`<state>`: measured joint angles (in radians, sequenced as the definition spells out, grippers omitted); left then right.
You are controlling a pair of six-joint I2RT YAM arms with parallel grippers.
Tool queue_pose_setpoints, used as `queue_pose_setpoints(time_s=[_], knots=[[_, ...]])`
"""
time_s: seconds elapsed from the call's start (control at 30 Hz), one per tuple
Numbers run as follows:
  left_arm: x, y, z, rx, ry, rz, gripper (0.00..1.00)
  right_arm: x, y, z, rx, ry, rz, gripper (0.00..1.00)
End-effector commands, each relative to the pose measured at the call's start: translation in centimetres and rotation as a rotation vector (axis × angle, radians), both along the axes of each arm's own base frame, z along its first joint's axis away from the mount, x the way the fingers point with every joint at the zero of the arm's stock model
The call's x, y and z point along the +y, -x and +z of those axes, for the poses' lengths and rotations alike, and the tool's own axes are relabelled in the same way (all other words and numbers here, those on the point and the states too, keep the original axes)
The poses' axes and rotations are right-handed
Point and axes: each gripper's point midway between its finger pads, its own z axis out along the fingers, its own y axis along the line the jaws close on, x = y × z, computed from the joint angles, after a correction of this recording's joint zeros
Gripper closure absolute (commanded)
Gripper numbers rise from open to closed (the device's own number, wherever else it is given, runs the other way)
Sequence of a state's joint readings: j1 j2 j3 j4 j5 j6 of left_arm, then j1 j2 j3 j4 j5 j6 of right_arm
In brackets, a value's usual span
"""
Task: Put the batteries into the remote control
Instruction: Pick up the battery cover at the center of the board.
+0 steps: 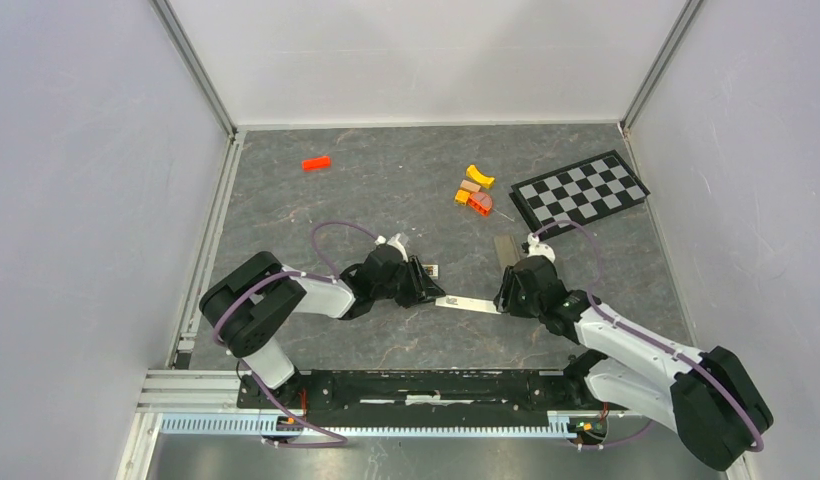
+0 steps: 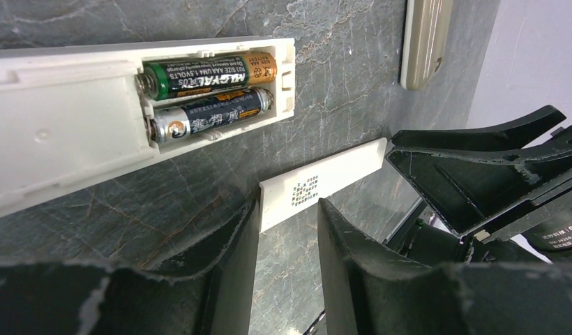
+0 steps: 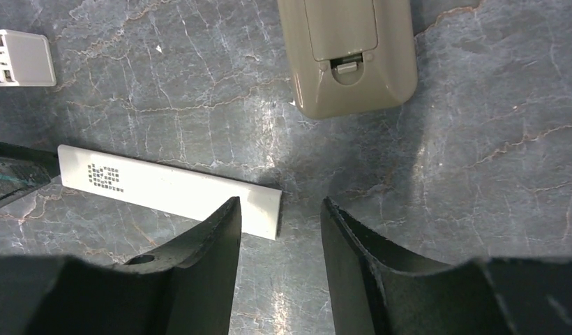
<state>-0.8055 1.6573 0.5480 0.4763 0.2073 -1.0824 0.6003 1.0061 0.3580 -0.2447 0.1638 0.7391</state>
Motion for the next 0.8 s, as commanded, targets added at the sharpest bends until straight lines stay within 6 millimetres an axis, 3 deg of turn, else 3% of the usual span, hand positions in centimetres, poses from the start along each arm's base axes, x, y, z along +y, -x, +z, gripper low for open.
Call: queue_pose_setpoints(time_s=[0.0, 0.3, 0.33, 0.37, 0.4, 0.77], knots=[[0.5, 0.3, -1.3, 0.043, -0.051, 0.026, 0.57, -0.1, 1.1, -0.6, 0.042, 0.004, 0.022, 0.50], [0.1, 0.9, -0.9, 0.049, -0.024, -0.003, 0.57, 3.1, 2.4, -1.4, 0.070, -0.191, 0.096, 0.57], [0.0, 0.9, -0.7, 0.048, -0.012, -0.008, 0.58, 3.4, 2.5, -1.3, 0.075, -0.206, 0.107, 0.58], [-0.5, 0.7, 1.0, 0.021, 0.027, -0.012, 0.58, 3.8, 2.5, -1.2, 0.076, -0.223, 0.115, 0.59], [-0.4, 0.9, -0.1, 0.047, 0.010, -0.013, 0.59, 4.0, 2.3, -0.9, 0.067, -0.235, 0.117, 0.60], [-0.9, -0.2, 3.3, -0.020, 0.030, -0.011, 0.65, 5.7, 0.2, 3.1, -0.040, -0.288, 0.164, 0.61]])
